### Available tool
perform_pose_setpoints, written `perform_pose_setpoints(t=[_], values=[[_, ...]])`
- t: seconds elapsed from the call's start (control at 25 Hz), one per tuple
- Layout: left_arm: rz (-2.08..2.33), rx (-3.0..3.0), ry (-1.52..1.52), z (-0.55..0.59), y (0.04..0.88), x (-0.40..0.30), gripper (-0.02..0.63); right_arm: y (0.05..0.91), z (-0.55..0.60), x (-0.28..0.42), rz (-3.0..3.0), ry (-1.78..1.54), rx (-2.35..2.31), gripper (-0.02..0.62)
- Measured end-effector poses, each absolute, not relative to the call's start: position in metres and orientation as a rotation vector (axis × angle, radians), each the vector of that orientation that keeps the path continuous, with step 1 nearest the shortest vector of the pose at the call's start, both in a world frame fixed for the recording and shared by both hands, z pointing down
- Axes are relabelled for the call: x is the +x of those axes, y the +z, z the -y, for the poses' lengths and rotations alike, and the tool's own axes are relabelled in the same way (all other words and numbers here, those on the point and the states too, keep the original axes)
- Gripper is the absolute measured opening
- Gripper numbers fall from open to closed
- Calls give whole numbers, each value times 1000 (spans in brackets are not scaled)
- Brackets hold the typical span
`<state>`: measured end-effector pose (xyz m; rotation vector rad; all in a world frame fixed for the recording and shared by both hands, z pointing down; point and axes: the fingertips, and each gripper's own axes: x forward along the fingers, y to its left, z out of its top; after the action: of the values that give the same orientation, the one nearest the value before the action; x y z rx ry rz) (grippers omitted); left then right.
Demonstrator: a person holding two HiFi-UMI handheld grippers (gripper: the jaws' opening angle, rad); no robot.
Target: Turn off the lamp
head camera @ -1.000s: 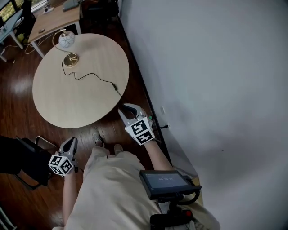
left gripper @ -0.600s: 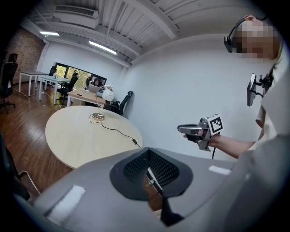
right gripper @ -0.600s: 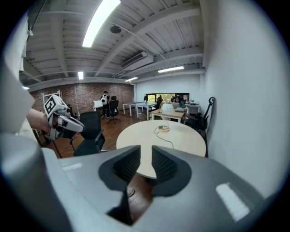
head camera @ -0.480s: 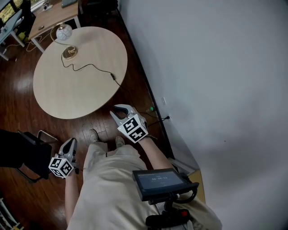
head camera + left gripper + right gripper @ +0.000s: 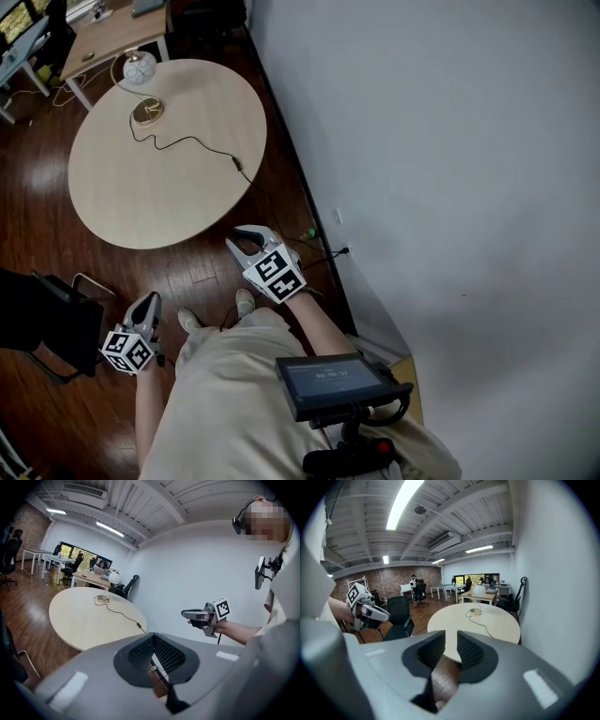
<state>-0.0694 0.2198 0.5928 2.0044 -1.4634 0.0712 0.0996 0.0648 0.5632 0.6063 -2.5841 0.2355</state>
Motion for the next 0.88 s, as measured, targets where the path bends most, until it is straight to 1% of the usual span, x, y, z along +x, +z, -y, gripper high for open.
perform_pose_setpoints(t=[0.36,0.6,0.88], values=[[1427,2002,77,-232,599,-110,5,561,-82,51,2567,228,597,78],[1411,2020,94,-232,598,-154,5,554,-91,21,2562,228,655,78],[1376,2058,126,-227,594,-192,5,554,-101,1,2542,256,722,78]])
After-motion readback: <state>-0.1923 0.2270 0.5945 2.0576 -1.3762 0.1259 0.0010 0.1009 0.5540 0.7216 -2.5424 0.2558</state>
